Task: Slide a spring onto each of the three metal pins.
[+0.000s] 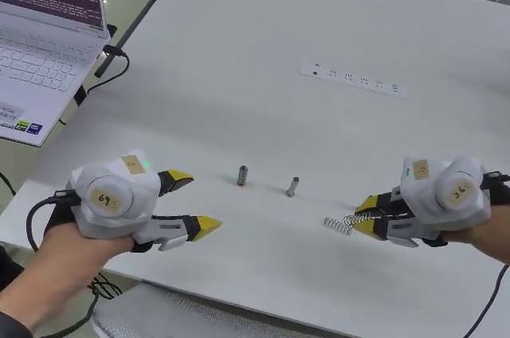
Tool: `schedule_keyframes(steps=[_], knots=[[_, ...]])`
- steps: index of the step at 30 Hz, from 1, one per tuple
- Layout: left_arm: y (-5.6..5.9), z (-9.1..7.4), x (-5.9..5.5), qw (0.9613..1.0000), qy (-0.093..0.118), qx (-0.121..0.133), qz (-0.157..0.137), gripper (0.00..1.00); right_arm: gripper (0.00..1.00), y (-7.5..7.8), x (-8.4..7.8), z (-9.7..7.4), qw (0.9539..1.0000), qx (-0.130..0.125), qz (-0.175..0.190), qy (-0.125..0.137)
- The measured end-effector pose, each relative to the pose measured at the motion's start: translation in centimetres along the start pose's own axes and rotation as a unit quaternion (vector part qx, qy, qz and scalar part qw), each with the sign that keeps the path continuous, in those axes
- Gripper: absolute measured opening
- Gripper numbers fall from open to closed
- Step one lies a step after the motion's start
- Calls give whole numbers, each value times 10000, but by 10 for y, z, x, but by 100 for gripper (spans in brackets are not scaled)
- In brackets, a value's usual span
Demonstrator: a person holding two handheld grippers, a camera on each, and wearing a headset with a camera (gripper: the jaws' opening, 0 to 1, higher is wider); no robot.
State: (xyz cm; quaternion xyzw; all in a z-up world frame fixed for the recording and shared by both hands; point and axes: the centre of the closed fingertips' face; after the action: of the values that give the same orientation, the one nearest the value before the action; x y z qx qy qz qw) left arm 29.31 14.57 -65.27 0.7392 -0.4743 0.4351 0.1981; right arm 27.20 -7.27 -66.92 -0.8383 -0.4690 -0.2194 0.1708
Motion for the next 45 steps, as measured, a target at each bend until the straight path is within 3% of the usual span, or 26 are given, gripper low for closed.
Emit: schedule_keyframes(steps=[9, 20, 45], knots=[[-6, -11, -10, 9998, -50, 176, -126, 51, 9, 13, 10, 4, 9999, -89, 60, -24], [-13, -21, -13, 9992, -66, 334, -200, 57, 9, 30, 19, 20, 9994, -295, 86, -166], [-13, -25, -9, 9982, 98, 433, -394, 65, 9, 46, 40, 56, 9985, -200, -37, -506]])
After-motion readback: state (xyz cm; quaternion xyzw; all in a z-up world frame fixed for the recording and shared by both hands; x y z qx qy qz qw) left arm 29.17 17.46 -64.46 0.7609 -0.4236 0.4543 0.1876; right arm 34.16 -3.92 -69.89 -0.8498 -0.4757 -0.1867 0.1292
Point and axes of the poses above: the centre of the closed fingertips' face, and the gripper's own axes: z roughly forward along the fingers, y roughly to its right, x roughly out of its top, and after that the axes turned 12 degrees about z, right-handed
